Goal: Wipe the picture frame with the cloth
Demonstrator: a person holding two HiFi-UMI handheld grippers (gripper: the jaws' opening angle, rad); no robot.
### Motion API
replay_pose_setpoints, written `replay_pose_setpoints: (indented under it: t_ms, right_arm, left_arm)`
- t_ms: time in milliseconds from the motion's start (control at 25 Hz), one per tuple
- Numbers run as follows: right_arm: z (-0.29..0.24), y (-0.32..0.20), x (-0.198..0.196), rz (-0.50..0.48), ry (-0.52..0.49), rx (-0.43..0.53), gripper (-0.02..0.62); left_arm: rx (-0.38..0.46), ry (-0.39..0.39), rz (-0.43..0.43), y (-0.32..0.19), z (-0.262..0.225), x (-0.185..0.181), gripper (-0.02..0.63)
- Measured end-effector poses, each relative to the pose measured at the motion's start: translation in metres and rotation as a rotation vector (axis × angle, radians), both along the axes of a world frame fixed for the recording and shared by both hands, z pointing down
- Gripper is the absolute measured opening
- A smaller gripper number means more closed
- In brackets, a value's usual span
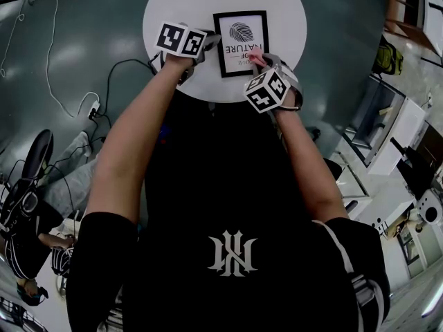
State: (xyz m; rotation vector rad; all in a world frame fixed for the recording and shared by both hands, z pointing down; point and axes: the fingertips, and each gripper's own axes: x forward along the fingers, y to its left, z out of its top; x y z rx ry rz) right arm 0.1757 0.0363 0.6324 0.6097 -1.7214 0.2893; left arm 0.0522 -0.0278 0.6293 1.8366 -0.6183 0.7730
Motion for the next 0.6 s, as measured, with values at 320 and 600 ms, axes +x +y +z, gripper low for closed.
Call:
replay_pose_setpoints:
  t_ms: [320, 600]
  right_arm:
    - [-0.006, -0.008, 0.017, -0.020, 0.063, 0.094, 0.067]
    - [-0.017, -0.025, 0.043, 0.219, -0.107, 0.060, 0.069]
  left_arm:
    - [0.002, 0.008, 0.006, 0.002, 0.001, 0.002, 0.077]
    - [-0.001, 0.008, 0.002, 0.002, -0.001, 0.003, 0.077]
